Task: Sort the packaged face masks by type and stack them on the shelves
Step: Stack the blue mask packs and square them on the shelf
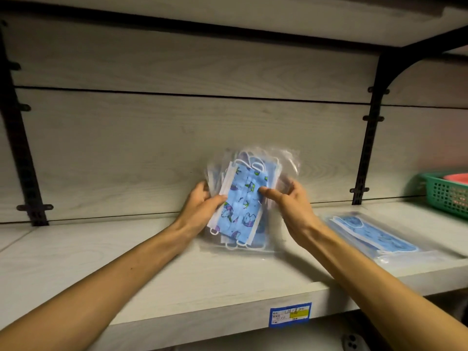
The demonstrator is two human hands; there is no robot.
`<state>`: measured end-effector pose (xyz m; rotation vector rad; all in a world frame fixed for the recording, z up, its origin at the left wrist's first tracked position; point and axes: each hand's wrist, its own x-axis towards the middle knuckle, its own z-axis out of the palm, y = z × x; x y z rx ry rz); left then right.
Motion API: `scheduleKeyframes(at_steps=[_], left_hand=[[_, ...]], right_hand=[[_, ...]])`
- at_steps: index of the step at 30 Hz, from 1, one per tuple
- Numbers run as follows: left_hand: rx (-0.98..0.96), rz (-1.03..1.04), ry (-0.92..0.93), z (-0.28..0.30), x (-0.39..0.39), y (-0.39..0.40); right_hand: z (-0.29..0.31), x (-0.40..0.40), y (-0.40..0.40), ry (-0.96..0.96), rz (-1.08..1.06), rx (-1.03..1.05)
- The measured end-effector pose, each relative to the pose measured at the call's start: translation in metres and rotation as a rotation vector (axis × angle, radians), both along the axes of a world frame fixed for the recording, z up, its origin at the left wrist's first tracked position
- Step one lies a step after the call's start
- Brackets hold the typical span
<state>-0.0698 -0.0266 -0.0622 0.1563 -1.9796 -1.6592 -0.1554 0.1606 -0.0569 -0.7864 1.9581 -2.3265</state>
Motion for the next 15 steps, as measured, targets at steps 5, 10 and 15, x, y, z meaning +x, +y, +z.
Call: scheduleKeyframes(at_steps=[5, 10, 15], left_hand=[[-0.047, 0.001, 0.242, 0.012, 0.011, 0.008], [0.024, -0.068, 0.196, -0.002, 0.013, 0.012], [0.088, 0.011, 0.182, 0.003, 0.006, 0.007]], right_hand=[[-0.002, 0.011, -0.012, 0.201, -0.029, -0.101], [-0.014, 0.01, -0.02, 0.1, -0.026, -0.052], [-0.01, 0.009, -0.027, 0.222, -0.006, 0.07]])
